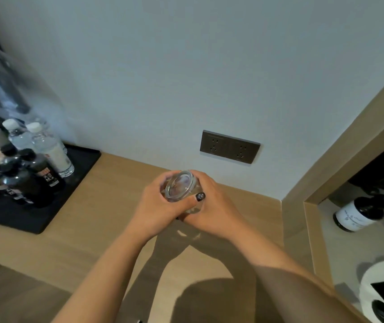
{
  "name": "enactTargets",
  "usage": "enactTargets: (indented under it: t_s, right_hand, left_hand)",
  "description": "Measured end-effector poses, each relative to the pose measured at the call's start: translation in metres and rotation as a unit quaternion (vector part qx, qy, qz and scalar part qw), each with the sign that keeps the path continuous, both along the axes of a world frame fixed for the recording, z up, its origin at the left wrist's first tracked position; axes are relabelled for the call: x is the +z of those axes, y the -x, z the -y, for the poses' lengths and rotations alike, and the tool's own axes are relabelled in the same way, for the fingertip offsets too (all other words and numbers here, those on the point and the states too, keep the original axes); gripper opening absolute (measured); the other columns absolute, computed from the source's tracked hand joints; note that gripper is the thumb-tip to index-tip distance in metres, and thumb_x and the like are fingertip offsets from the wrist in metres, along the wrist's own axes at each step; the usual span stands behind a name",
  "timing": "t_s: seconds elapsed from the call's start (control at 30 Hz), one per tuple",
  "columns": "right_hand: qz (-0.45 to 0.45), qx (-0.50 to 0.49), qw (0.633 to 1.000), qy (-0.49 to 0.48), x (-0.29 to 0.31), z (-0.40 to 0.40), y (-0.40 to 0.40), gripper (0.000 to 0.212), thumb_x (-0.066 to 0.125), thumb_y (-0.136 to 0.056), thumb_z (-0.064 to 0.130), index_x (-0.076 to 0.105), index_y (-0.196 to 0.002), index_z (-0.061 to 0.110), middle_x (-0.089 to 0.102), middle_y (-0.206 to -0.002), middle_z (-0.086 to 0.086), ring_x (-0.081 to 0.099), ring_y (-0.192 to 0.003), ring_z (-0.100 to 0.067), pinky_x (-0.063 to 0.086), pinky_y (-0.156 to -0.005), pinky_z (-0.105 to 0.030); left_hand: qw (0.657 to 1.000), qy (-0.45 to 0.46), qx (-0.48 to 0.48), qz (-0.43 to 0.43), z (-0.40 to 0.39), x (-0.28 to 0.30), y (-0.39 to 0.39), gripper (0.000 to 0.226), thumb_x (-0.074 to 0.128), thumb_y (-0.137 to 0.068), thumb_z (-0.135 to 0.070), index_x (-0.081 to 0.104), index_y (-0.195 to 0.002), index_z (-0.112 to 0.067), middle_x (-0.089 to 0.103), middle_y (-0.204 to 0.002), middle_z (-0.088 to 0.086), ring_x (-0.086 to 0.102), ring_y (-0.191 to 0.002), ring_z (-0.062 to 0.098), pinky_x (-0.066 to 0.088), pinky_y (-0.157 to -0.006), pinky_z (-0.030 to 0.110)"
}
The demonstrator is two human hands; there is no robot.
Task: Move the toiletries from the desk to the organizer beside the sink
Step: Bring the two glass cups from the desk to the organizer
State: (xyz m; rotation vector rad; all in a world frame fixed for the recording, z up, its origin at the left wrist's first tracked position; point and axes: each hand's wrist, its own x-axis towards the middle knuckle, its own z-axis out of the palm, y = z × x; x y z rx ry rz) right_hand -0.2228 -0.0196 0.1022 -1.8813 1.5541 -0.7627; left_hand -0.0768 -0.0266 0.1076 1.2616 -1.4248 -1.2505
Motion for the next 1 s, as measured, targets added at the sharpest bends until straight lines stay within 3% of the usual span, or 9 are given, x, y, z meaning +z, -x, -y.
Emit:
enactTargets:
  t_s: [0.1, 0.27, 0.4, 0.47, 0.53, 0.63, 0.73, 0.83, 1.0]
  right_hand:
    - [0.008, -0.023, 0.999, 0.024, 0.005, 0.003, -0.007, 0.074, 0.073, -0.058, 0.043, 0.044, -0.126, 0.033, 0.054, -0.120, 0.014, 0.054, -0.109, -0.007, 0.050, -0.091, -0.034]
    - [0.029, -0.101, 0.994, 0.022, -0.008, 0.008, -0.022, 0.069, 0.077, -0.059, 0.038, 0.048, -0.122, 0.035, 0.058, -0.114, 0.017, 0.057, -0.103, -0.004, 0.051, -0.087, -0.030]
    - [0.108, -0.194, 0.974, -0.043, -0.019, 0.010, -0.035, 0.065, 0.083, -0.061, 0.030, 0.050, -0.115, 0.039, 0.061, -0.107, 0.021, 0.058, -0.099, 0.003, 0.049, -0.075, -0.013]
    - [0.142, -0.234, 0.958, -0.082, -0.023, 0.009, -0.040, 0.062, 0.085, -0.062, 0.027, 0.050, -0.111, 0.040, 0.060, -0.103, 0.022, 0.059, -0.095, 0.002, 0.048, -0.063, -0.007]
    - [0.167, -0.263, 0.945, -0.100, -0.028, 0.009, -0.045, 0.062, 0.085, -0.063, 0.028, 0.050, -0.112, 0.039, 0.061, -0.102, 0.020, 0.061, -0.093, 0.000, 0.049, -0.062, -0.007]
    - [0.197, -0.309, 0.921, -0.129, -0.033, 0.007, -0.053, 0.062, 0.084, -0.065, 0.026, 0.048, -0.115, 0.036, 0.062, -0.102, 0.017, 0.062, -0.093, -0.003, 0.050, -0.057, -0.009]
    - [0.204, -0.345, 0.905, -0.140, -0.039, 0.003, -0.059, 0.057, 0.083, -0.067, 0.021, 0.051, -0.113, 0.033, 0.064, -0.101, 0.013, 0.063, -0.090, -0.005, 0.048, -0.050, -0.009]
    - [0.180, -0.386, 0.894, -0.138, -0.045, -0.001, -0.061, 0.057, 0.084, -0.065, 0.020, 0.053, -0.111, 0.031, 0.065, -0.097, 0.010, 0.064, -0.081, -0.003, 0.048, -0.050, -0.012]
    - [0.121, -0.423, 0.890, -0.123, -0.053, -0.012, -0.061, 0.060, 0.088, -0.061, 0.026, 0.051, -0.108, 0.031, 0.062, -0.094, 0.015, 0.059, -0.083, 0.004, 0.045, -0.059, -0.006]
  left_hand:
    - [1.000, 0.010, -0.011, -0.010, 0.003, 0.006, -0.004, 0.063, 0.088, -0.063, -0.016, 0.059, -0.119, -0.019, 0.071, -0.104, -0.007, 0.068, -0.091, 0.003, 0.053, -0.076, 0.016]
    - [0.995, -0.031, -0.076, -0.053, 0.021, -0.003, -0.024, 0.061, 0.072, -0.078, -0.003, 0.049, -0.133, -0.015, 0.066, -0.115, 0.000, 0.067, -0.094, 0.001, 0.052, -0.075, 0.014]
    - [0.995, -0.036, 0.006, -0.097, 0.054, -0.034, -0.052, 0.040, 0.053, -0.093, -0.003, 0.049, -0.131, -0.017, 0.064, -0.117, 0.003, 0.069, -0.092, 0.006, 0.055, -0.082, 0.021]
    - [0.996, -0.039, 0.049, -0.063, 0.074, -0.064, -0.067, 0.037, 0.051, -0.095, -0.003, 0.048, -0.129, -0.018, 0.062, -0.122, 0.004, 0.067, -0.101, 0.014, 0.052, -0.095, 0.033]
    - [0.997, -0.052, 0.052, -0.013, 0.089, -0.096, -0.078, 0.044, 0.054, -0.092, -0.001, 0.045, -0.131, -0.018, 0.055, -0.133, 0.008, 0.060, -0.110, 0.016, 0.045, -0.103, 0.036]
    - [0.990, -0.121, -0.003, 0.071, 0.100, -0.132, -0.082, 0.064, 0.065, -0.086, -0.010, 0.035, -0.142, -0.016, 0.043, -0.143, 0.005, 0.047, -0.121, 0.015, 0.040, -0.105, 0.037]
    - [0.977, -0.110, -0.044, 0.176, 0.108, -0.162, -0.078, 0.081, 0.077, -0.074, -0.026, 0.036, -0.142, -0.016, 0.048, -0.138, 0.005, 0.047, -0.126, 0.020, 0.041, -0.106, 0.041]
    - [0.975, -0.081, -0.043, 0.204, 0.115, -0.186, -0.072, 0.079, 0.082, -0.063, -0.036, 0.047, -0.131, -0.016, 0.056, -0.125, 0.004, 0.054, -0.117, 0.020, 0.045, -0.101, 0.043]
    - [0.978, -0.083, -0.041, 0.185, 0.118, -0.190, -0.065, 0.071, 0.084, -0.067, -0.032, 0.046, -0.125, -0.015, 0.057, -0.120, 0.005, 0.054, -0.114, 0.024, 0.045, -0.097, 0.039]
